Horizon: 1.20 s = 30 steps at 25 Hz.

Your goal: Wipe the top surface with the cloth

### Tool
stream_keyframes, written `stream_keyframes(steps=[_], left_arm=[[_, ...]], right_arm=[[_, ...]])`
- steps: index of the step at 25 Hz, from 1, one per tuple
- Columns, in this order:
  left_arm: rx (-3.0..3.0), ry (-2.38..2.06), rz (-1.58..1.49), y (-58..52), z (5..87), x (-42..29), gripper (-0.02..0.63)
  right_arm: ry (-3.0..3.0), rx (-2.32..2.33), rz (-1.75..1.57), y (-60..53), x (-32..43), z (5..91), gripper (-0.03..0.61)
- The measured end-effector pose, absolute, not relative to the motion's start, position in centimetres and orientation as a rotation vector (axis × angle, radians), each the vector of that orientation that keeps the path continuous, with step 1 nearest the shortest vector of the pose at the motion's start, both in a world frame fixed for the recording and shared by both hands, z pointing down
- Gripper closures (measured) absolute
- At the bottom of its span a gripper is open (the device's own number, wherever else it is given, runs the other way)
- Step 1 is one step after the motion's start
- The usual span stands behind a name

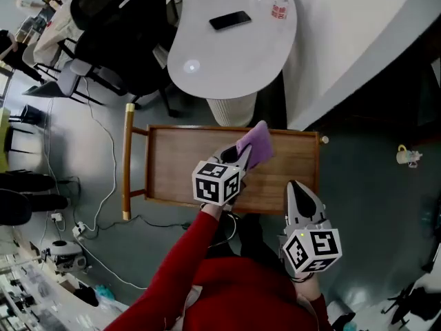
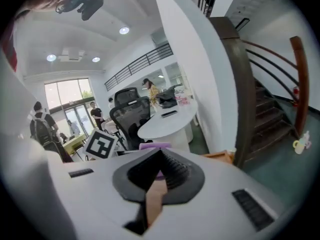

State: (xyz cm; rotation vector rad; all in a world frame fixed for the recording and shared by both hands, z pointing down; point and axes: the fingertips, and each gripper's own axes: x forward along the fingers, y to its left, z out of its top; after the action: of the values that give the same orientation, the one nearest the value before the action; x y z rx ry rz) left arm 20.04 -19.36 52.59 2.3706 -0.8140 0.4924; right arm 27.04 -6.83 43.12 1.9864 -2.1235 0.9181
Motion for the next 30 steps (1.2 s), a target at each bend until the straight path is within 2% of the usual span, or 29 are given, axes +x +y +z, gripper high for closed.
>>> stream_keyframes(steps=[6, 10, 18, 23, 26, 30], left_arm=[[2.231, -1.47, 0.675, -24.0, 50.8, -4.5, 0.566], [2.148, -1.621, 0.794, -23.9, 51.4, -11.6, 0.566], [2.121, -1.615, 1.133, -23.4, 54.9, -10.9, 0.566], [2.105, -1.488, 1.085, -23.0, 58.1, -8.7, 0.566], [2.165, -1.321, 1.087, -21.6, 59.6, -3.3, 0.566], [2.285, -1.031, 1.104, -17.7, 60.9, 7.4, 0.566]], right_arm=[[-2.284, 1.784, 0.915, -10.8, 17.8, 42.8, 0.575], [-2.304, 1.711, 0.931, -11.9, 13.6, 43.6, 0.575], [-2.275, 1.7, 0.973, -11.7, 11.7, 45.1, 0.575], [-2.214, 1.769, 0.984, -10.0, 13.4, 45.5, 0.575], [-2.138, 1.842, 0.995, -8.4, 16.3, 45.7, 0.575], [-2.013, 1.974, 1.048, -5.0, 20.9, 46.1, 0.575]])
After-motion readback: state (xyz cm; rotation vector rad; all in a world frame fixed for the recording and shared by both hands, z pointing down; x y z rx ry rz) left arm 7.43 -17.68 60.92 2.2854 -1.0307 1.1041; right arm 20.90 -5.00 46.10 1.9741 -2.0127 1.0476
